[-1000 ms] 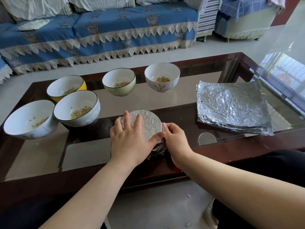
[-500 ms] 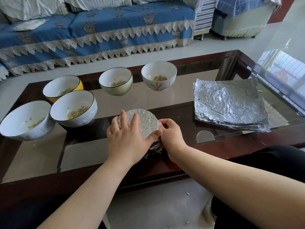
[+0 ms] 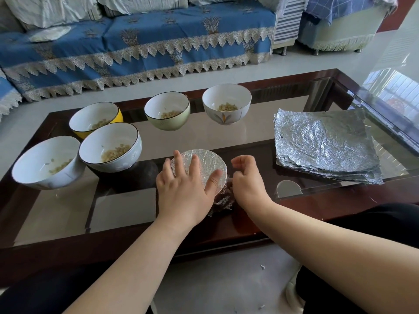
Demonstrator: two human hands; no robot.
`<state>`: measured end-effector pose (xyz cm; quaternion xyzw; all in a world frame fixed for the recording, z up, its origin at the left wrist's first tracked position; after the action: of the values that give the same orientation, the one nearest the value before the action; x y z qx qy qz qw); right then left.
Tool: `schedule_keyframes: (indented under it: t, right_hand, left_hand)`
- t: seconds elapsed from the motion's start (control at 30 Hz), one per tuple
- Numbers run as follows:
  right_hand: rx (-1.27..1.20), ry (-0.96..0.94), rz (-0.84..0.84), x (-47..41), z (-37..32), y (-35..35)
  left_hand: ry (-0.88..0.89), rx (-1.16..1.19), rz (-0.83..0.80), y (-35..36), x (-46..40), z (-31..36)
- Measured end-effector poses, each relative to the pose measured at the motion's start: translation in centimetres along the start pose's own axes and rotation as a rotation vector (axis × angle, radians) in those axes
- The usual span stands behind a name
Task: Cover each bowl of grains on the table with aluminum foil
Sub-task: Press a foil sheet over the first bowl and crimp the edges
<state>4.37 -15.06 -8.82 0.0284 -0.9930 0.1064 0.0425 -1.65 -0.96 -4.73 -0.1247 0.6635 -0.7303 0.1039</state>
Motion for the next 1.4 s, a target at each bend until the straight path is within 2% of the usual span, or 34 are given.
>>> schedule_keyframes:
  t: [0.07,0.13,0.3,0.4,0.47,0.6,0.73,1.4]
  right_hand:
    - [0.021,-0.152,-0.011,1.4,-1.6,0.1]
    - [0.080,-0.225,-0.084,2.7,-2.2,0.8]
    - [0.101,-0.242,-0.117,1.6,-2.3,0.7]
    - [0.106,-0.241,-0.131,-0.1,-2.6,0.6]
    - [0.099,-0.227,-0.108,-0.6,-2.2,0.4]
    - [-0.002,-0.219,-0.090,0.1,-1.4,0.3]
    - [-0.035,-0.312,-0.021,0.7,-1.0,-0.2]
    - [-0.004,-0.049,-0.044,-1.3,0.7,-0.3]
  left_hand:
    - [-0.006,0.022,-0.012,0.0,-0.1,0.0]
    - [-0.010,0.072,-0.050,-0.2,-0.2,-0.1]
    - [-0.014,0.098,-0.105,-1.4,0.2,-1.9]
    - [0.010,-0.018,-0.023,-2.3,0.6,-2.9]
    - [0.076,0.003,0.005,-2.3,0.5,-2.5]
    - [0.263,0.080,-0.043,-1.1,0.4,-0.4]
    - [0.278,0.018,-0.077,0.2,0.2,-0.1]
    - [0.243,-0.008,-0.006,0.4,0.1,0.0]
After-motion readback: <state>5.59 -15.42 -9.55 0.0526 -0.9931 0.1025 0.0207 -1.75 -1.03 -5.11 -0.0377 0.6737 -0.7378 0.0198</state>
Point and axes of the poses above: each hand's wrist, its own x-axis away from the middle knuckle, its own y-axis out of the palm, z = x × y, the point moved 8 cm from there along -x, towards the middle knuckle, and after that the axes turned 2 degrees about -y, right-handed, at the moved point
